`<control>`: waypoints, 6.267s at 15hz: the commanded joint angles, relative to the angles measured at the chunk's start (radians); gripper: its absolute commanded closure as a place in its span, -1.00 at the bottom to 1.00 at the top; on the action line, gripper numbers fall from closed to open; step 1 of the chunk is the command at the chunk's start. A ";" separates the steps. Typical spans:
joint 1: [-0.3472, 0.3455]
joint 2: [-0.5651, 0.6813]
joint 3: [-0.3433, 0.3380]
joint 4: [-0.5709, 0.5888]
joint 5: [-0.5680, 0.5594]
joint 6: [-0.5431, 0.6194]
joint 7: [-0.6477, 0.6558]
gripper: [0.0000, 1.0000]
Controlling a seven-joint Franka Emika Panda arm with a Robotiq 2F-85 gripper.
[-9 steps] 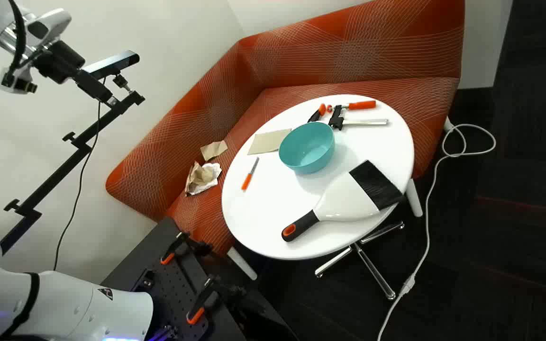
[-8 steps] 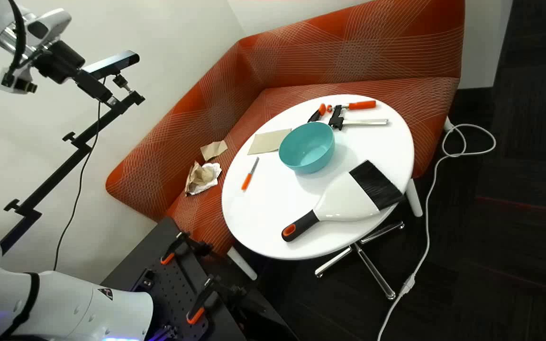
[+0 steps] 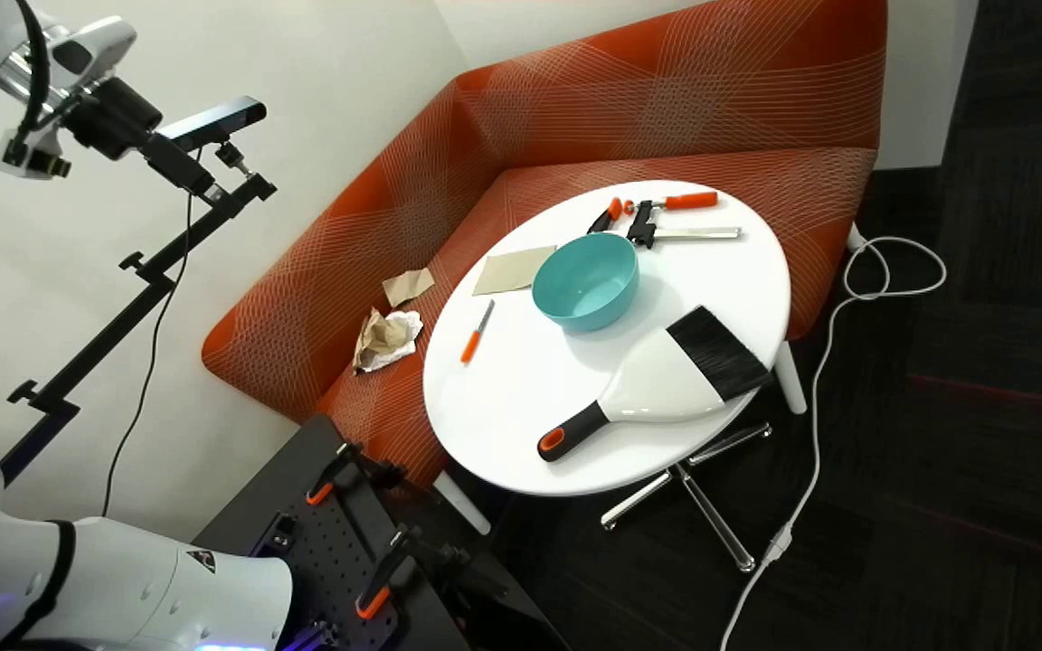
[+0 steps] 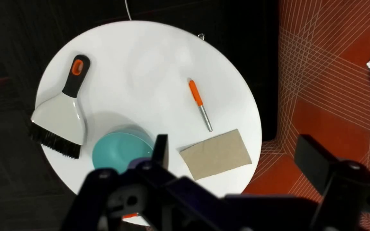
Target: Pick up the marker and put it in the bowl
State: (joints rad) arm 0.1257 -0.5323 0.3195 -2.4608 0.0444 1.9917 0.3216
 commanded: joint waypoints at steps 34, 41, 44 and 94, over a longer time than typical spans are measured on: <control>0.002 0.711 -0.193 -0.031 -0.149 0.679 -0.362 -1.00; -0.006 0.905 -0.196 0.097 -0.153 0.727 -0.421 -1.00; -0.007 0.972 -0.199 0.149 -0.158 0.730 -0.440 -1.00; 0.086 0.848 -0.514 0.261 -0.387 0.788 0.236 0.94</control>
State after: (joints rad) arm 0.2050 0.2986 -0.1656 -2.2106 -0.3139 2.7490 0.5007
